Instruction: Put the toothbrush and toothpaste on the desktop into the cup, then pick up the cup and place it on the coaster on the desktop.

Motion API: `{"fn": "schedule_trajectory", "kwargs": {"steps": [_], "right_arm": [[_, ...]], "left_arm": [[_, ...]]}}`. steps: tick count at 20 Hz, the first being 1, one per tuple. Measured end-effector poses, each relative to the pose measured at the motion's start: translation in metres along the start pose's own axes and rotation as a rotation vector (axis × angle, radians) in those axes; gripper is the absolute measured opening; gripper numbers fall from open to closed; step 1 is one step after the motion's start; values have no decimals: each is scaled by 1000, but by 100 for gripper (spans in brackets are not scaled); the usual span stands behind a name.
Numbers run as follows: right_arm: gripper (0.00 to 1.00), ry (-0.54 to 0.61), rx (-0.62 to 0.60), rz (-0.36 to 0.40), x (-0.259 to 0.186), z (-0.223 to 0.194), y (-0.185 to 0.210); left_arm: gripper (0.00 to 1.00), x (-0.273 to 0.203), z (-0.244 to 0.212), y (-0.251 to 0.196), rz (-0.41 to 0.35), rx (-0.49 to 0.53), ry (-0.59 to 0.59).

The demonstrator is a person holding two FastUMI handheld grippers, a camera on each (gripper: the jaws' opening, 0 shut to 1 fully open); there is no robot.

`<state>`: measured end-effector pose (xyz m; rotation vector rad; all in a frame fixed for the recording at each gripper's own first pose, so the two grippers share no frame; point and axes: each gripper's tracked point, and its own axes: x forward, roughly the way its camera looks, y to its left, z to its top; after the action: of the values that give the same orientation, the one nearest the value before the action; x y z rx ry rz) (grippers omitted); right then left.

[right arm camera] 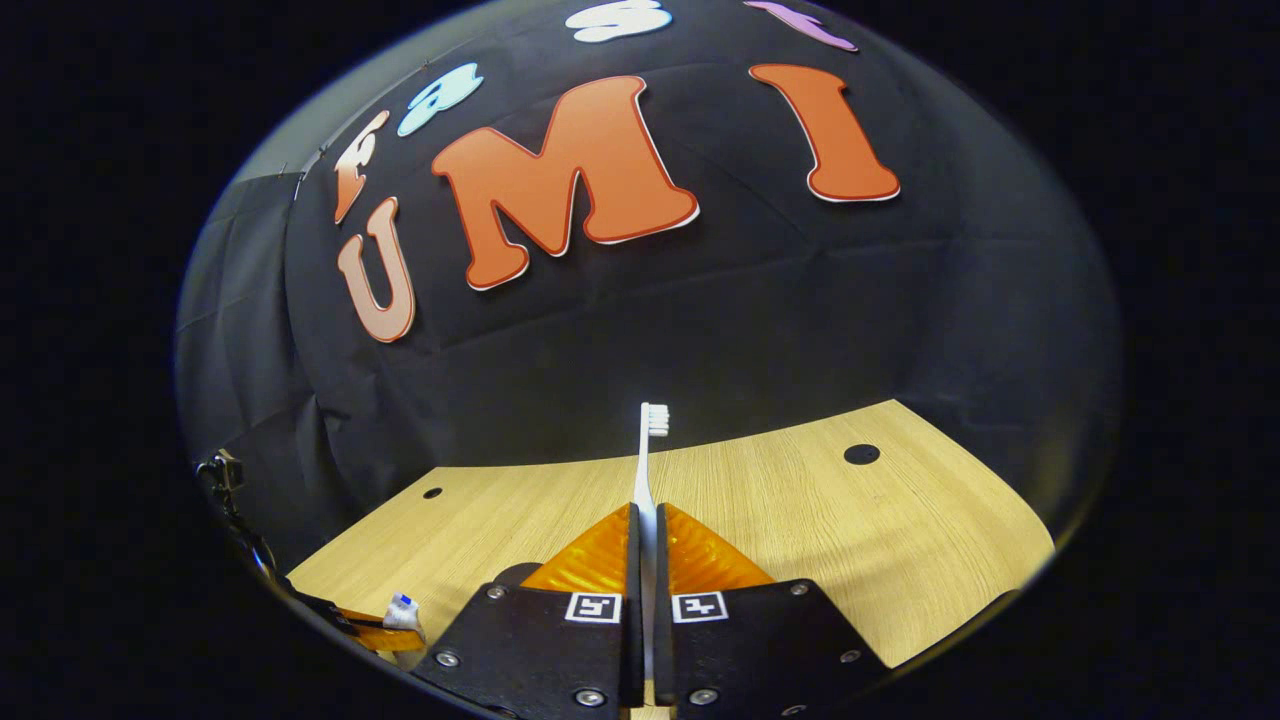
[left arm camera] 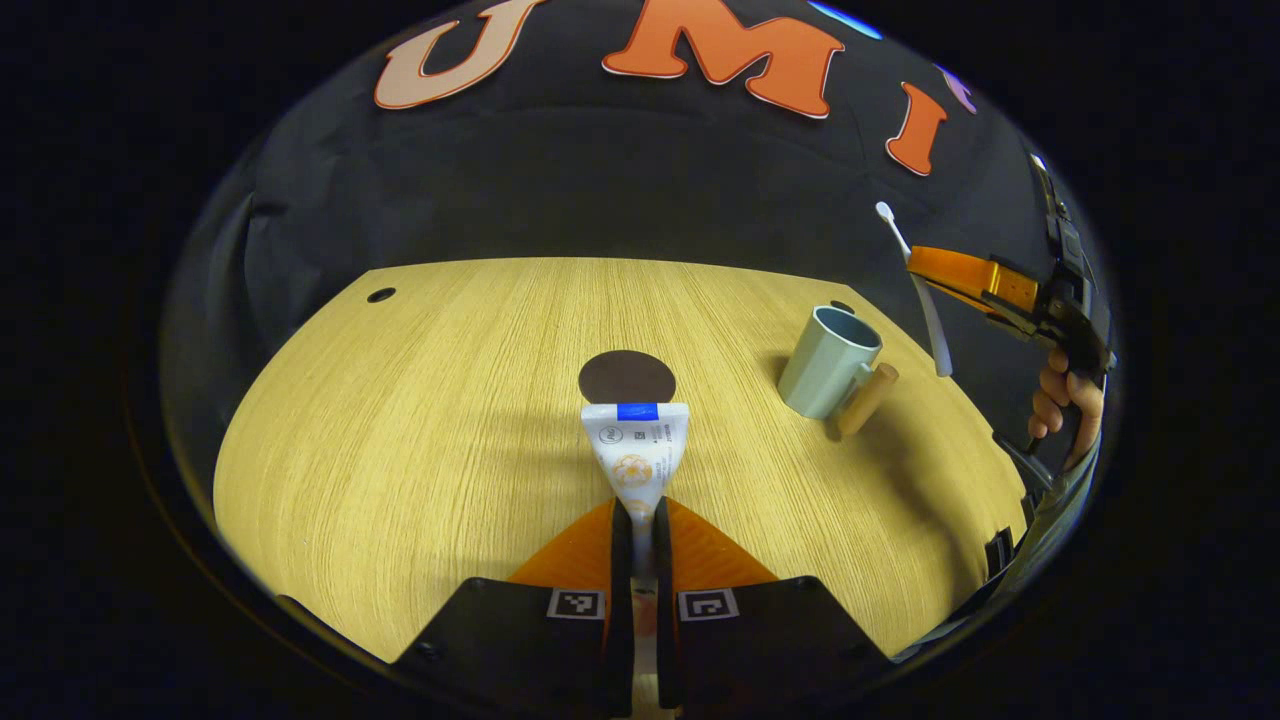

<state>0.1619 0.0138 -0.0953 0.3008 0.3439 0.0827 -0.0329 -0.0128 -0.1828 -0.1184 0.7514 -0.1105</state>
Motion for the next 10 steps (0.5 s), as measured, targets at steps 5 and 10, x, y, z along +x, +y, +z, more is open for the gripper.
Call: {"fn": "schedule_trajectory", "kwargs": {"steps": [5,10], "right_arm": [[4,-81,-18,25,26,8,-1],[4,-140,36,22,53,9,-4]], "left_arm": [[13,4,11,12,16,2,-38],[13,7,11,12,15,-6,-48]]}}
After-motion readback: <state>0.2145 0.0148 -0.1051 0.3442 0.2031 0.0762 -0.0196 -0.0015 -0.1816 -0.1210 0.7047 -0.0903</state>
